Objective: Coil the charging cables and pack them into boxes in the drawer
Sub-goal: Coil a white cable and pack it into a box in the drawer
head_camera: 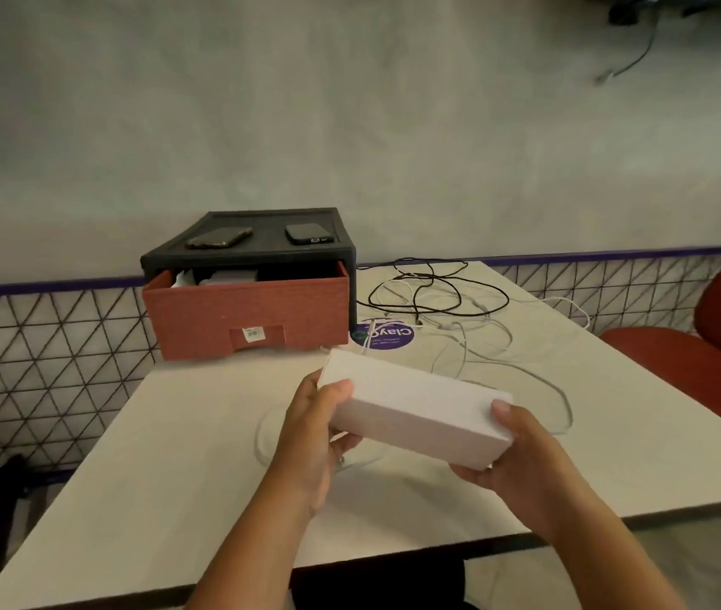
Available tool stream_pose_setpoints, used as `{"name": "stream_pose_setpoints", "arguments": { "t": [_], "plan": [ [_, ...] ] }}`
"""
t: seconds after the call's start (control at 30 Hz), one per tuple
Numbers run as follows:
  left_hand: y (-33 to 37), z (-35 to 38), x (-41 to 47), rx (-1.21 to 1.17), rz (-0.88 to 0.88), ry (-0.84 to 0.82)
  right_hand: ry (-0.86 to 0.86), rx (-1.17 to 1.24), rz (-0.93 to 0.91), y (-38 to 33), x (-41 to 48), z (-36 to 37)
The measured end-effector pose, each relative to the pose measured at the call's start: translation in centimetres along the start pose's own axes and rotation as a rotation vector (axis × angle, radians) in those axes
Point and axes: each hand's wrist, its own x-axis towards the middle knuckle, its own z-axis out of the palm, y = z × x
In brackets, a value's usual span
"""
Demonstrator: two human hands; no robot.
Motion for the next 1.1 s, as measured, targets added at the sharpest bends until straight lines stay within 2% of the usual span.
{"name": "stream_pose_setpoints", "arguments": {
  "t": [0.13, 0.27, 0.43, 0.6, 0.73, 1.1],
  "plan": [
    [-1.0, 1.4, 0.4, 0.064, 0.013, -0.081, 0.087, -0.080, -0.069, -0.3, -0.6, -2.0],
    [-3.2, 2.5, 1.0, 0.283, -0.041, -0.147, 0.235, -0.393, -0.263, -0.9, -2.1, -3.8],
    [-5.5, 4.4, 0.8, 0.620, -0.045, -0.195, 0.378, -0.780, -0.400, 0.1, -4.8, -4.9],
    [-6.7, 6.4, 0.8, 0.768, -0.028, -0.269, 0.457, -1.085, -0.292, 2.1, -5.2, -4.7],
    [-7.5, 7.2, 0.6, 0.749, -0.075, -0.325, 0.381, -1.344, -0.116, 2.6, -4.2, -3.1],
    [-6.7, 7.2, 4.0, 0.738, -0.160, -0.246, 0.304, -1.629, 0.010, 2.9, 0.6, -1.9]
  ]
}}
